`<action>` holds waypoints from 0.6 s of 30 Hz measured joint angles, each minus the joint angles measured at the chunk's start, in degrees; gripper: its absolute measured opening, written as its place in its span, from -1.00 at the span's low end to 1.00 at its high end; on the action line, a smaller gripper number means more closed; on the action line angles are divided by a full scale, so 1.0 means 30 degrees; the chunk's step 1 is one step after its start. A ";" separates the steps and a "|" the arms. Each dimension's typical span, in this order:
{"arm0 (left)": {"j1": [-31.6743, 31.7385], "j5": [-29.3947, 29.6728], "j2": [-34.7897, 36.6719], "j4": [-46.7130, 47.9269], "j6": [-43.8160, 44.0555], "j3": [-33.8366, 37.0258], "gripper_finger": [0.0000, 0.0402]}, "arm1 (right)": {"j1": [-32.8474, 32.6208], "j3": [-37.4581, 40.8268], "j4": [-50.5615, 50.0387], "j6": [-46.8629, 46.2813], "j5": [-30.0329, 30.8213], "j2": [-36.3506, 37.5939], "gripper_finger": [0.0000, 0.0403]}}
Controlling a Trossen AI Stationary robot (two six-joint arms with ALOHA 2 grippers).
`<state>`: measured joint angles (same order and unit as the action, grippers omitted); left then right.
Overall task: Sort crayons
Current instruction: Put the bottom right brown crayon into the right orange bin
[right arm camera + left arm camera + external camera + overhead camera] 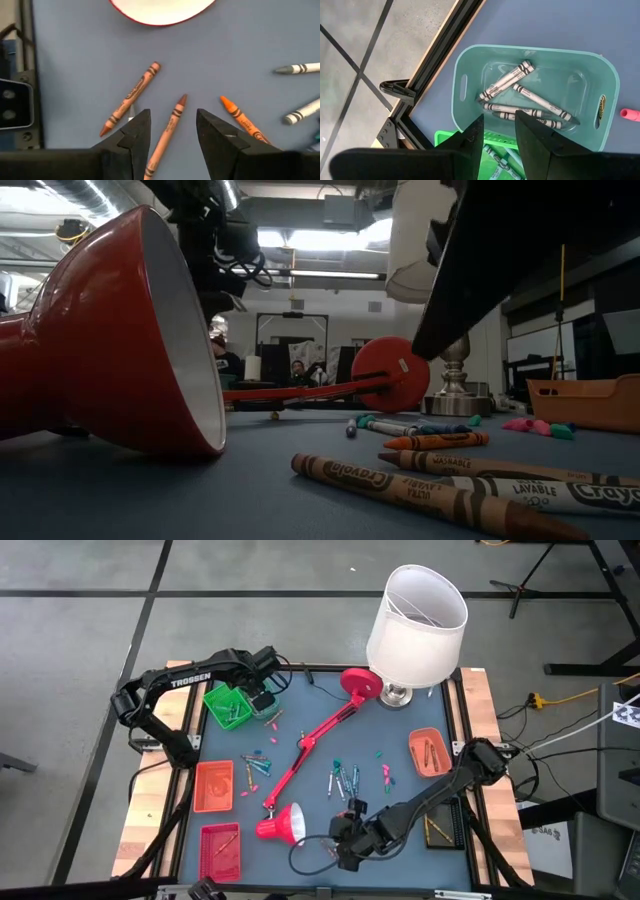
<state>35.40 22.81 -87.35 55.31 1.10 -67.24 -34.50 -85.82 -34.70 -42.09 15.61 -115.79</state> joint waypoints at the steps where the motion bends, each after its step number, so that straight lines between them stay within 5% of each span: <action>1: 0.0000 0.0000 0.0000 -0.0007 0.0000 0.0000 -0.53 | 0.0000 0.0000 -0.0051 -0.0007 0.0052 -0.0133 -0.22; 18: 0.0000 0.0015 0.0000 -0.0933 -0.0069 0.0000 -0.53 | 0.0000 -0.0003 0.0073 -0.0531 -0.0201 -0.2111 -0.25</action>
<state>35.40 22.85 -87.35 52.51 0.90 -67.24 -34.50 -85.83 -34.48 -43.68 15.00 -122.13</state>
